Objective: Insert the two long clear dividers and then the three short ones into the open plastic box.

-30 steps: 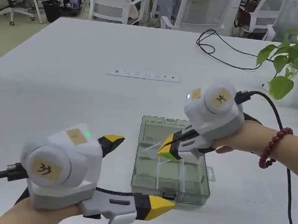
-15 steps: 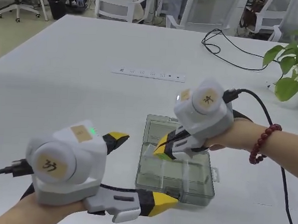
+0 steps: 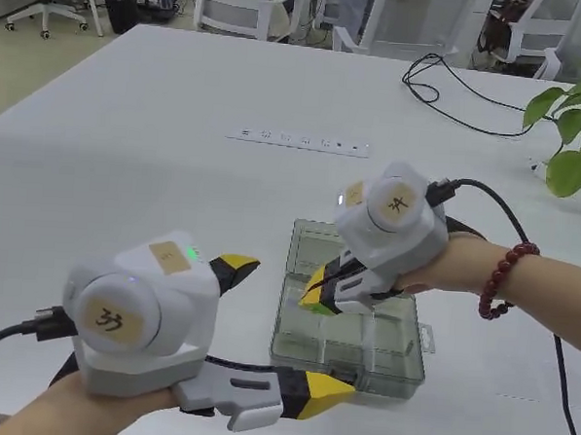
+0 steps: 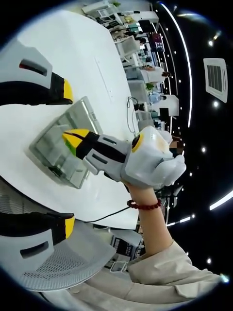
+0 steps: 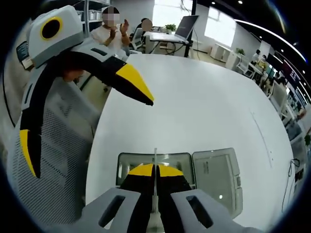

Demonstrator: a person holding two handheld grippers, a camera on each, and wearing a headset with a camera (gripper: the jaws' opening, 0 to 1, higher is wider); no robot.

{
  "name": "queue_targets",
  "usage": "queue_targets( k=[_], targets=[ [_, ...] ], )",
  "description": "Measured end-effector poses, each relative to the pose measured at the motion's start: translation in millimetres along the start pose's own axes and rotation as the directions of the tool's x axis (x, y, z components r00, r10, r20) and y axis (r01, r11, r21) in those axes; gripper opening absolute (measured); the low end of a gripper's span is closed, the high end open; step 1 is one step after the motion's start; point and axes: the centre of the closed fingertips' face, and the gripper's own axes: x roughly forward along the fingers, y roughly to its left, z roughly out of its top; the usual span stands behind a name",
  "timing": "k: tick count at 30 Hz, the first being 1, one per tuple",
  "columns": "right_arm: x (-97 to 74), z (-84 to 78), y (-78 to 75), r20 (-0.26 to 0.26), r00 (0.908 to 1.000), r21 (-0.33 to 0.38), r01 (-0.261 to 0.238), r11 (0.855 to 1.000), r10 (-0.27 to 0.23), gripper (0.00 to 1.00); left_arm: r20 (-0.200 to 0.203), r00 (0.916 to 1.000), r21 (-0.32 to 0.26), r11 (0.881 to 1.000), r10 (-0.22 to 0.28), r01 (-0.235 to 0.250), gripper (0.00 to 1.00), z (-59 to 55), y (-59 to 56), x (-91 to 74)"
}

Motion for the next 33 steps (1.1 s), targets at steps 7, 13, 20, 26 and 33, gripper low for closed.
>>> queue_targets(
  k=[7,13,20,26,33],
  targets=[
    [4.8,-2.6,0.9,-0.002,0.9999,-0.009,-0.015,1.000,0.015,0.02,0.003,1.0000,0.001,1.000,0.003,-0.003,0.93,1.7,-0.1,-1.0],
    [10.9,-6.2,0.8,-0.013,0.9997,-0.007,-0.022,1.000,0.022,0.02,0.005,1.0000,0.000,1.000,0.004,-0.004,0.93,2.1,-0.4,-1.5],
    [17.4,-10.1,1.5,-0.034,0.9992,-0.007,-0.024,1.000,0.024,0.02,0.007,1.0000,-0.002,1.000,0.007,-0.007,0.93,1.9,-0.6,-2.5],
    [26.2,-15.2,1.8,-0.076,0.9968,0.000,-0.024,1.000,0.024,0.02,0.006,1.0000,0.001,1.000,0.004,-0.004,0.93,2.9,-1.7,-1.3],
    [32.2,-21.3,1.8,-0.129,0.9909,0.003,-0.036,0.999,0.036,0.02,0.009,1.0000,0.007,1.000,0.002,-0.002,0.93,4.0,-2.3,-0.9]
  ],
)
